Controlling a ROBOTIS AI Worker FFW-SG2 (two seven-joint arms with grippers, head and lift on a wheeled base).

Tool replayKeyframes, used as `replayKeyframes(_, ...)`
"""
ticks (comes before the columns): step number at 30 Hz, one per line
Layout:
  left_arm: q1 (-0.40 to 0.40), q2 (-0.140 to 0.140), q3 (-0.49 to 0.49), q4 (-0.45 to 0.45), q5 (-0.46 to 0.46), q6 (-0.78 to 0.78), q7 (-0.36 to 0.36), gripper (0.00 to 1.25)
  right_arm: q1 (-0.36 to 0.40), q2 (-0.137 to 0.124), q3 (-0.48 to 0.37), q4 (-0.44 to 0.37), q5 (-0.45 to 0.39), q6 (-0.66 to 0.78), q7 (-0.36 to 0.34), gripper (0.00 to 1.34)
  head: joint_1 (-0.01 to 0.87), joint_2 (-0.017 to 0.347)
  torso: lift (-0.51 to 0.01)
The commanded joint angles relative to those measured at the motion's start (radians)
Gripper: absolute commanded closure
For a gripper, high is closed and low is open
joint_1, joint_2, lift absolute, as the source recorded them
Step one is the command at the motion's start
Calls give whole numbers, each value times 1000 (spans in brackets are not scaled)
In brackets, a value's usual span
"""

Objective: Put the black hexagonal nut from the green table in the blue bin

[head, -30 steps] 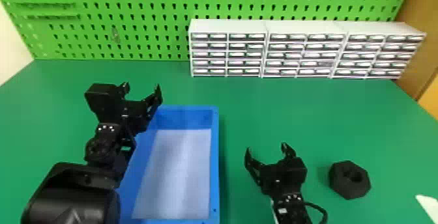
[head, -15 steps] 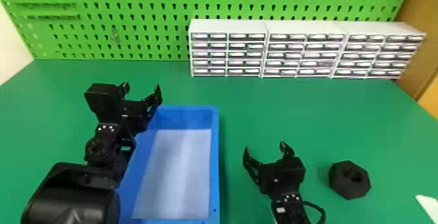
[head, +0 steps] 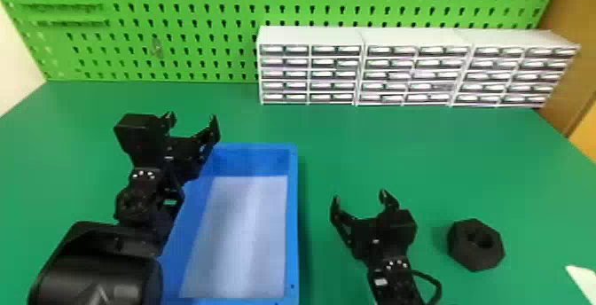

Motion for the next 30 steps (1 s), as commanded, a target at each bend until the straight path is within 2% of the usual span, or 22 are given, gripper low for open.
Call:
replayKeyframes(1, 0, 0, 1, 0, 0, 0, -1, 444, -24, -11, -8, -14, -23, 20, 2, 302, 686, 52, -97)
replayKeyframes(8, 2, 0, 1, 0, 0, 0, -1, 444, -53, -45, -51, -92, -25, 153, 51, 302, 686, 52, -97)
replayKeyframes(19, 3, 2, 1, 0, -1, 0, -1, 444, -93, -54, -169, -189, -16, 325, 144, 302, 686, 52, -97)
replayKeyframes(23, 3, 2, 2, 0, -1, 0, -1, 444, -117, -70, -187, -222, -2, 399, 161, 302, 686, 52, -97)
replayKeyframes(30, 5, 2, 4, 0, -3, 0, -1, 444, -142, -82, -233, -281, 18, 557, 206, 298, 686, 52, -97)
